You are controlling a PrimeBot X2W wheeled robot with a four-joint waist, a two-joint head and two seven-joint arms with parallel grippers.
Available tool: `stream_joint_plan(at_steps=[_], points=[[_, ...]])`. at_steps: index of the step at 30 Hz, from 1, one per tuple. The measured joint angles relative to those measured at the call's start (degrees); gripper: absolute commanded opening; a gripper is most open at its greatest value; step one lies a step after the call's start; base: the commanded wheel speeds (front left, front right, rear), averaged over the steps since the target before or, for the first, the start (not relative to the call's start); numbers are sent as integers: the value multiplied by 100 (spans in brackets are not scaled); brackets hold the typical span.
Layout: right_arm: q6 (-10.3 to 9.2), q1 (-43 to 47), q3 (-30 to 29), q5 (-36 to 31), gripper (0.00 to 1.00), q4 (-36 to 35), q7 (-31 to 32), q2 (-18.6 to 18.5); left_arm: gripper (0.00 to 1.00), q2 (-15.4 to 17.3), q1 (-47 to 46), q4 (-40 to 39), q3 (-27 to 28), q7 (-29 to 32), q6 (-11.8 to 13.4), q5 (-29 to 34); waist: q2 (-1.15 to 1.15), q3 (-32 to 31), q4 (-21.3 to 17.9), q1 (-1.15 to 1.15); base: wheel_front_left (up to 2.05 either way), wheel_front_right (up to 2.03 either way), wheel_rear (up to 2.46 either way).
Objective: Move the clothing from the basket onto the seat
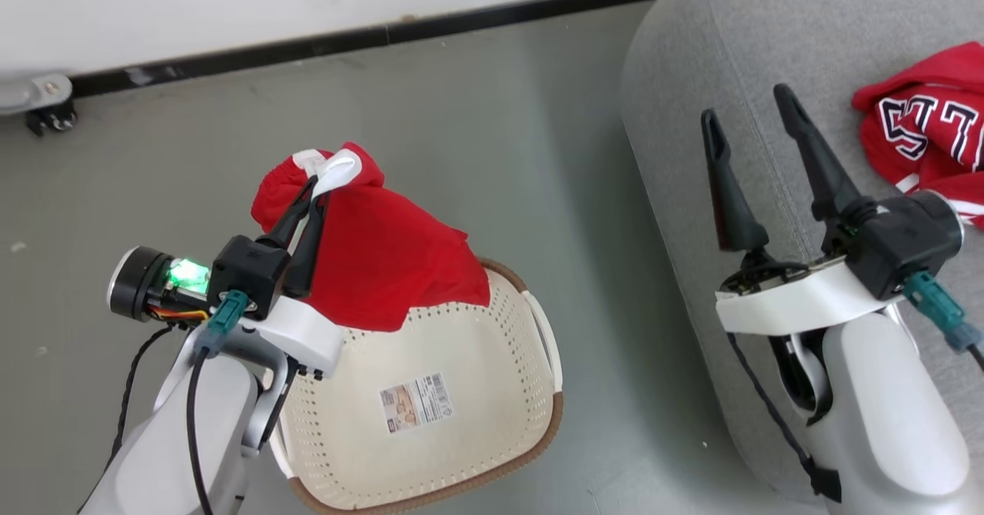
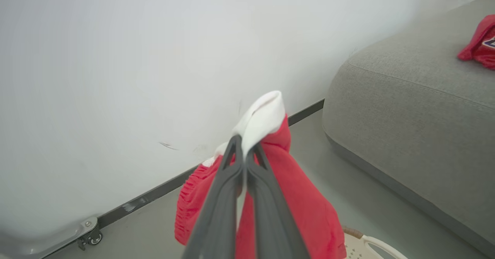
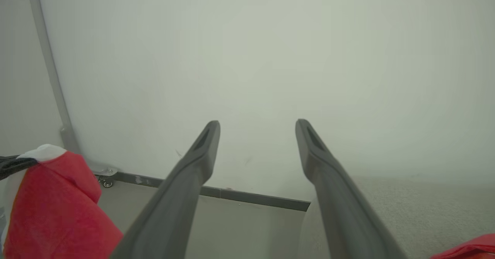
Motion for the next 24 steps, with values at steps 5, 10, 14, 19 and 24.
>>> stream_joint_plan(at_steps=[5, 10, 14, 19, 24], points=[[0, 105, 211, -5, 100, 168, 0, -103, 0, 29, 76, -121, -1, 0, -123, -109, 0, -299, 93, 0, 0, 0, 0], [0, 127, 480, 21, 100, 269, 18, -267, 0, 65, 101, -236, -21, 7, -247, -160, 0, -591, 178, 0, 0, 0, 0], [0, 242, 766, 180, 100, 338, 86, -359, 0, 90, 105, -348, -32, 49, -304, -211, 0, -815, 240, 0, 0, 0, 0], [0, 311, 1077, 421, 100, 381, 204, -503, 0, 124, 118, -437, -36, 172, -449, -276, 0, -1077, 308, 0, 0, 0, 0], [0, 365, 1448, 701, 100, 415, 366, -665, 0, 123, 127, -576, -44, 282, -571, -452, 0, -1318, 362, 0, 0, 0, 0]])
